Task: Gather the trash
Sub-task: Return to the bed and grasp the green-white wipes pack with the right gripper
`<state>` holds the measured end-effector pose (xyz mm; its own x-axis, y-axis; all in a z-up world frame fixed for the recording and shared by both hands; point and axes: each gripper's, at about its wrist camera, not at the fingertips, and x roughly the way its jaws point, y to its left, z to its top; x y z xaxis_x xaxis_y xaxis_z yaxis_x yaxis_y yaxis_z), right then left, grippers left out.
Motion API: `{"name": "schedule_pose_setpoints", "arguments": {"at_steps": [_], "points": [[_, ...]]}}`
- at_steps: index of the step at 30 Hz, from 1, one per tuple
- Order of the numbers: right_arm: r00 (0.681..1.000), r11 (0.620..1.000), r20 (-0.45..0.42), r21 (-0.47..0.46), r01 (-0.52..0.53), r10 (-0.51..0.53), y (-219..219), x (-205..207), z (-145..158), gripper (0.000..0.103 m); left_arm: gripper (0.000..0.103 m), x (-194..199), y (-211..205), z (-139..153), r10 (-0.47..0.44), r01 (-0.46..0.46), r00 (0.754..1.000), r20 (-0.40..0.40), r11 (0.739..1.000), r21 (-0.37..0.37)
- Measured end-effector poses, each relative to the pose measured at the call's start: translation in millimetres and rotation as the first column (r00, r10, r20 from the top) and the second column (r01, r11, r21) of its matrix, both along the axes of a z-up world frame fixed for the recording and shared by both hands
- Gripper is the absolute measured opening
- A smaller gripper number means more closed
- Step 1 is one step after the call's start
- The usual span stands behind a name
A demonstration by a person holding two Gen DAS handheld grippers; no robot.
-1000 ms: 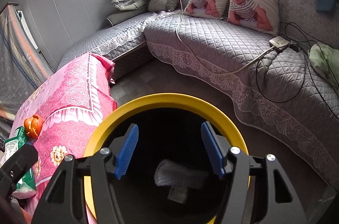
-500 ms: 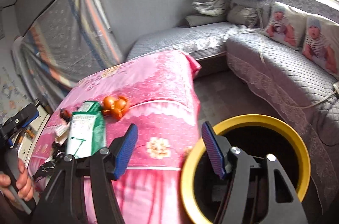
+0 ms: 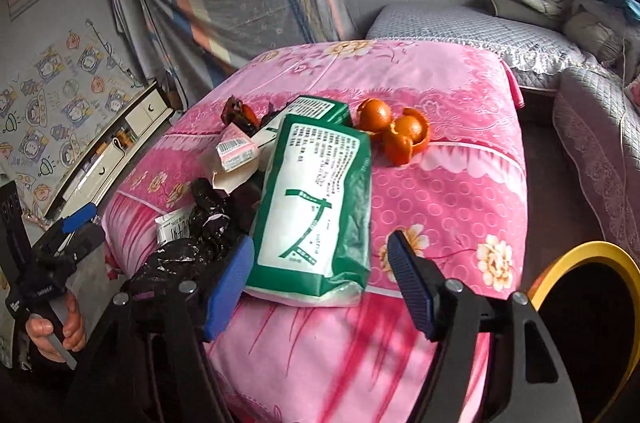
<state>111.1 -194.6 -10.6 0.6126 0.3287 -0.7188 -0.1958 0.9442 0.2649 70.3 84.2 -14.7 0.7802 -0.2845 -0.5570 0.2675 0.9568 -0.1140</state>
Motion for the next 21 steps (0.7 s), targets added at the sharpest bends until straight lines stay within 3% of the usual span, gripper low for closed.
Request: {"name": "schedule_pose_setpoints", "arguments": {"at_steps": [3, 6, 12, 17, 19, 21], "points": [[0.999, 1.0, -0.044, -0.027, 0.013, -0.015, 11.2, 17.0, -4.1, 0.08, 0.095, -4.0, -9.7, -9.6, -0.028, 0.028, 0.999, -0.023, 1.0, 0.014], [0.997, 0.995, -0.074, -0.097, 0.03, -0.037, 21.6, 30.8, -7.3, 0.085, 0.095, -4.0, -18.9, -12.5, -0.053, 0.054, 0.998, -0.016, 0.998, 0.041], [0.99, 0.981, -0.131, -0.191, 0.025, -0.051, 36.2, 52.5, -21.2, 0.089, 0.095, 4.8, -24.6, -12.5, -0.064, 0.065, 0.998, -0.012, 0.997, 0.044], [0.981, 0.985, -0.186, -0.17, 0.018, -0.05, 36.4, 65.1, -36.4, 0.089, 0.095, 9.0, -26.9, -16.7, -0.071, 0.073, 0.996, -0.049, 0.996, 0.048], [0.975, 0.994, -0.224, -0.108, -0.015, -0.01, 38.4, 64.6, -40.0, 0.089, 0.095, 6.0, -29.4, -18.4, -0.101, 0.104, 0.993, -0.063, 0.993, 0.05], [0.971, 0.993, -0.238, -0.108, -0.047, 0.02, 44.4, 63.5, -42.1, 0.089, 0.095, 2.8, -31.4, -19.6, -0.121, 0.125, 0.99, -0.074, 0.991, 0.051]]}}
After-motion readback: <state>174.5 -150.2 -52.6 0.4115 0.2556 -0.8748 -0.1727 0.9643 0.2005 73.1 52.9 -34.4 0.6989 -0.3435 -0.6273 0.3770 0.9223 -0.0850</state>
